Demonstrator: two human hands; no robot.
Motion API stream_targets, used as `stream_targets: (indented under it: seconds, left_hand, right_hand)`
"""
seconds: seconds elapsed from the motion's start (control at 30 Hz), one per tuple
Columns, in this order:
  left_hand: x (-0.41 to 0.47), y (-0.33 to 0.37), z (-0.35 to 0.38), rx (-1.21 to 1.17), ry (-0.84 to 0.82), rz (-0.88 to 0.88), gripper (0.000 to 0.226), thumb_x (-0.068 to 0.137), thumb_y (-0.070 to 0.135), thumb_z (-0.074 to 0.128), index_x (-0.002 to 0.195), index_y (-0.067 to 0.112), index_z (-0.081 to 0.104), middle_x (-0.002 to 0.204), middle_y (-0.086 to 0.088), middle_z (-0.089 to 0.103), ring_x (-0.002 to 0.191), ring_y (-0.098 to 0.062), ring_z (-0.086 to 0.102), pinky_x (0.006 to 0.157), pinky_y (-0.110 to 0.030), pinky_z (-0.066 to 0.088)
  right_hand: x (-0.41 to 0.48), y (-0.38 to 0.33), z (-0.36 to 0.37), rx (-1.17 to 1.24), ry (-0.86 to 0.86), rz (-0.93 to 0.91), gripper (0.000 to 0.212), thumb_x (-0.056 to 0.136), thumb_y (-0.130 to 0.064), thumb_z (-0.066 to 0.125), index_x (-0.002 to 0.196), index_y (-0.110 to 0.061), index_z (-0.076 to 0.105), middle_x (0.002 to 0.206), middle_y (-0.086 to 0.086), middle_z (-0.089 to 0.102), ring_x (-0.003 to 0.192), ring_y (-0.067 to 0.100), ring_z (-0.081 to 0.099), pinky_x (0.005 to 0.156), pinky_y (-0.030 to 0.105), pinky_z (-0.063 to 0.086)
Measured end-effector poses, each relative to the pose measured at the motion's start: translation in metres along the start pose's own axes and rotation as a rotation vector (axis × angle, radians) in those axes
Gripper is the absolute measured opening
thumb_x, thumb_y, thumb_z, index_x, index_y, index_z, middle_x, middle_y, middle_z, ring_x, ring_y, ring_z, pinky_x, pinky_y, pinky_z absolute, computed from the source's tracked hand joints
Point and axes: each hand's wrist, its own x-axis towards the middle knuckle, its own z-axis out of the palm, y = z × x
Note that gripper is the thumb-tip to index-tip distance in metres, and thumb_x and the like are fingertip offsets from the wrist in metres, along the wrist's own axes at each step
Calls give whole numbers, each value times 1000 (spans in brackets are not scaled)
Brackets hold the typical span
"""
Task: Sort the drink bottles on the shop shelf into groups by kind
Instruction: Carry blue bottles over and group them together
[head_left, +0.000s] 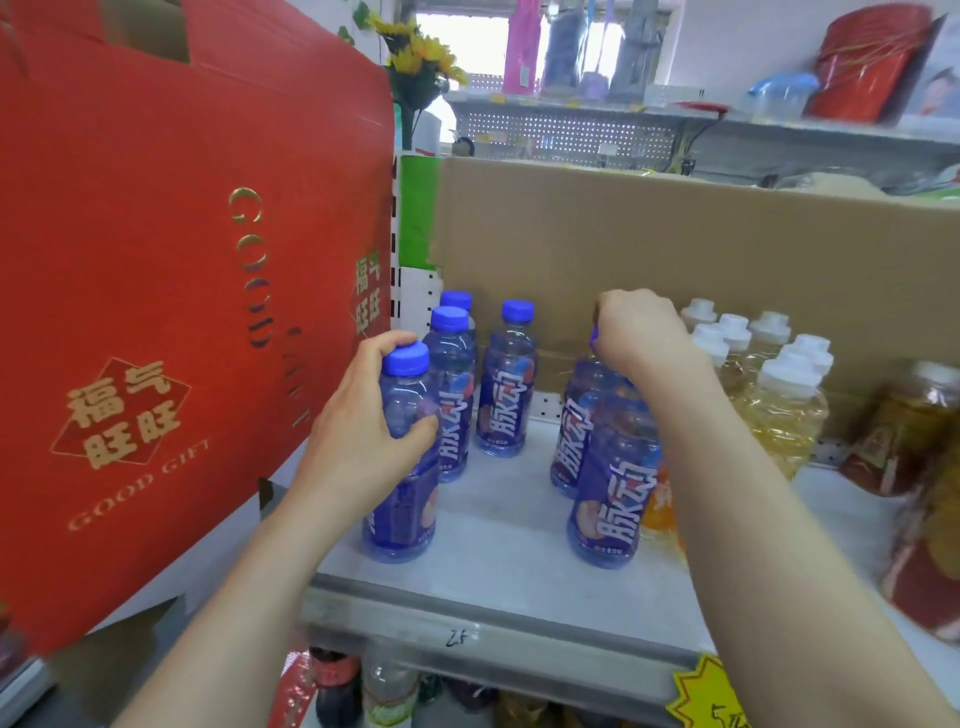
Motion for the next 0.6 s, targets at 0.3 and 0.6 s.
stream_targets:
  seconds: [0.3, 0.6]
  left_hand:
    - [0, -2, -3, -24, -24, 3, 66, 82, 19, 74, 128, 49, 38, 123, 22, 56, 102, 0, 58, 75, -12, 40]
    - [1, -6, -2, -51, -27, 30, 68, 81, 18, 75, 128, 50, 39, 123, 21, 57, 103, -4, 59, 78, -20, 42]
  right_hand:
    - [-2, -26, 10, 101, 33, -77, 28, 93, -28, 68, 114, -9, 66, 111, 14, 67, 99, 35, 61, 73, 32, 40]
    - [-16, -61, 38, 322, 156, -199, 43, 101, -43, 53, 137, -19, 55, 122, 10, 63, 112, 32, 58, 83, 36, 39]
